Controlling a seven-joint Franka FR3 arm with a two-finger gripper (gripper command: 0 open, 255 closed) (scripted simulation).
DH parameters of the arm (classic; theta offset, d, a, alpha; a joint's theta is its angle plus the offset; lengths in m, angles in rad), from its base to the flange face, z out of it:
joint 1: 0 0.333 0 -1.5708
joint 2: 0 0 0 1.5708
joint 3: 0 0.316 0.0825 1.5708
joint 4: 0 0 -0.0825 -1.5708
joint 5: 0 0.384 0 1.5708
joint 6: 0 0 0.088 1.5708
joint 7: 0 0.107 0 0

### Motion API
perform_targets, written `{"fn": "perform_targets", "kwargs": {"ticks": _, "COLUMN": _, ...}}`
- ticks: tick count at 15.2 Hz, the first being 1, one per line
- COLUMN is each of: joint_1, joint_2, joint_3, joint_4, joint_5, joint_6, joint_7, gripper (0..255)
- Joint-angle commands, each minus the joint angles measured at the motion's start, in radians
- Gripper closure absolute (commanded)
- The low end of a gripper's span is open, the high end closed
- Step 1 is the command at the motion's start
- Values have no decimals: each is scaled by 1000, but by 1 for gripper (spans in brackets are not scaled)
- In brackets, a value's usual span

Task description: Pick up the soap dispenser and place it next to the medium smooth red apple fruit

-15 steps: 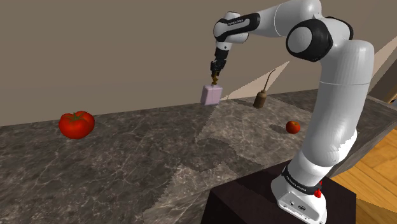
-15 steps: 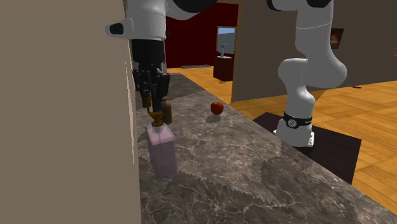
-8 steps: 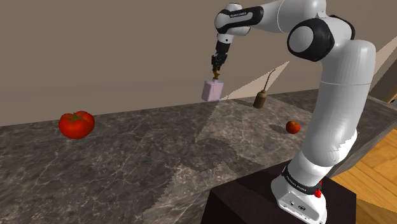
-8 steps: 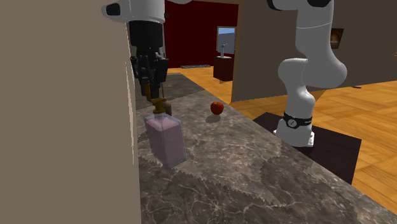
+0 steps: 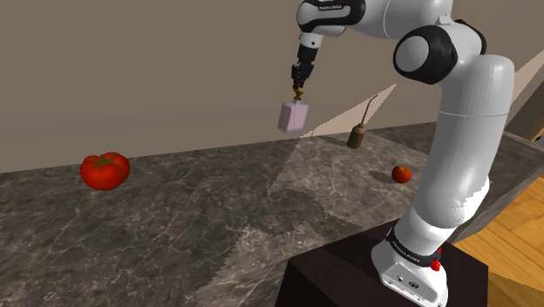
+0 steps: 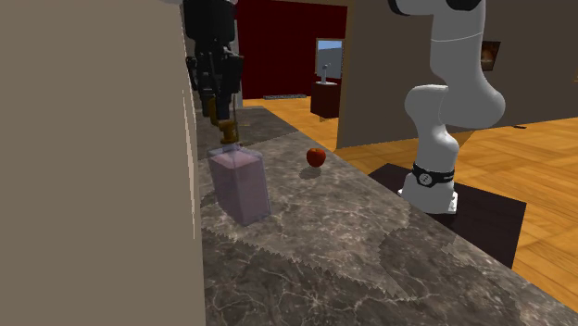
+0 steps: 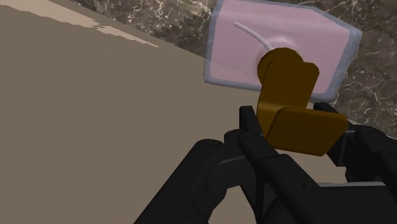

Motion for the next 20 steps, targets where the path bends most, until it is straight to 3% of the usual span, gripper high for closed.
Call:
{"fn": "perform_targets", "kwargs": {"ticks": 1, "joint_1": -1, "joint_2": 2, "joint_3": 0, "joint_4": 30, "joint_5": 0, "joint_6": -28, "joint_7": 2, "gripper": 255}}
{"fn": "perform_targets", "kwargs": {"ticks": 6, "joint_1": -6, "joint_2": 12, "joint_3": -1, "joint_4": 100, "joint_5": 1, "joint_6": -87, "joint_7": 5, "gripper": 255}}
{"fn": "perform_targets", "kwargs": {"ticks": 12, "joint_1": -32, "joint_2": -191, "joint_3": -33, "joint_4": -136, "joint_5": -31, "joint_6": -57, "joint_7": -64, "gripper": 255}}
{"fn": "perform_targets", "kwargs": {"ticks": 20, "joint_1": -83, "joint_2": -410, "joint_3": -85, "joint_4": -337, "joint_5": -82, "joint_6": -75, "joint_7": -163, "gripper": 255}}
